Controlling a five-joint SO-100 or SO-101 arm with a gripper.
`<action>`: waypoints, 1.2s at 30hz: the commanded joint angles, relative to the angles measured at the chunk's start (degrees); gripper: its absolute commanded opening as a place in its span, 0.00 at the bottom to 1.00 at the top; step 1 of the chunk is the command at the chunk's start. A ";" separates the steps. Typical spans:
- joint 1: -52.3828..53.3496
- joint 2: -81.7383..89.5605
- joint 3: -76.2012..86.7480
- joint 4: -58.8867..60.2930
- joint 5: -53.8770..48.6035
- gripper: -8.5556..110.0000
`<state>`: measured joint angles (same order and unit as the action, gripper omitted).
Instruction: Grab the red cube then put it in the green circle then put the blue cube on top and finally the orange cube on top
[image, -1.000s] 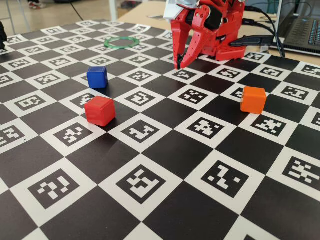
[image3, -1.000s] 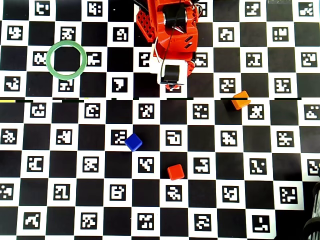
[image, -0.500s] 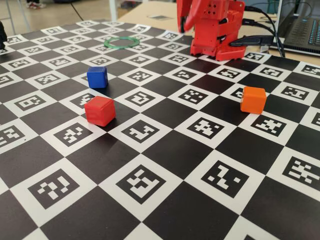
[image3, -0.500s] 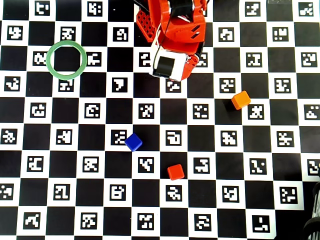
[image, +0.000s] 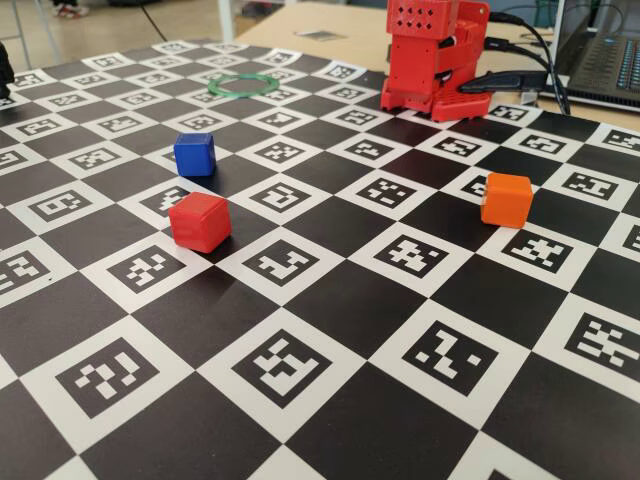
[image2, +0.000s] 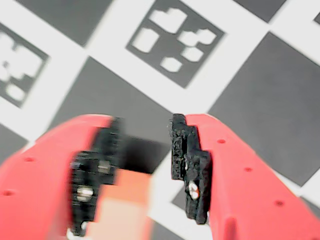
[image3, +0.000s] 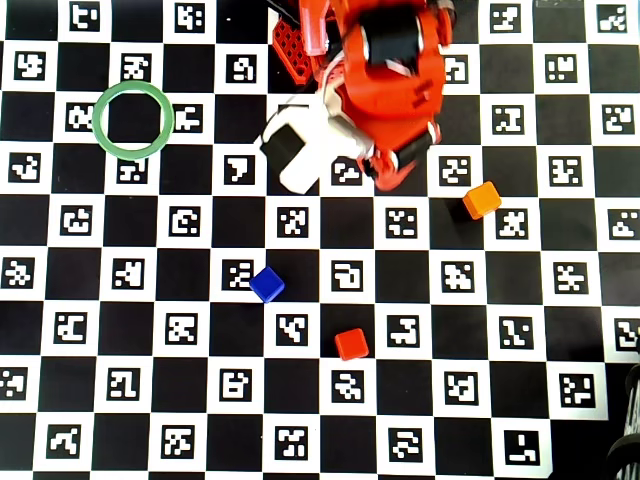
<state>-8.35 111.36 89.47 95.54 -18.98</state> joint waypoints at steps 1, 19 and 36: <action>-0.62 -6.77 -11.34 1.76 6.50 0.20; 3.25 -41.84 -47.72 6.68 22.24 0.48; 4.13 -58.45 -50.01 -2.72 23.20 0.49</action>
<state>-5.01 50.71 40.87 95.19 4.48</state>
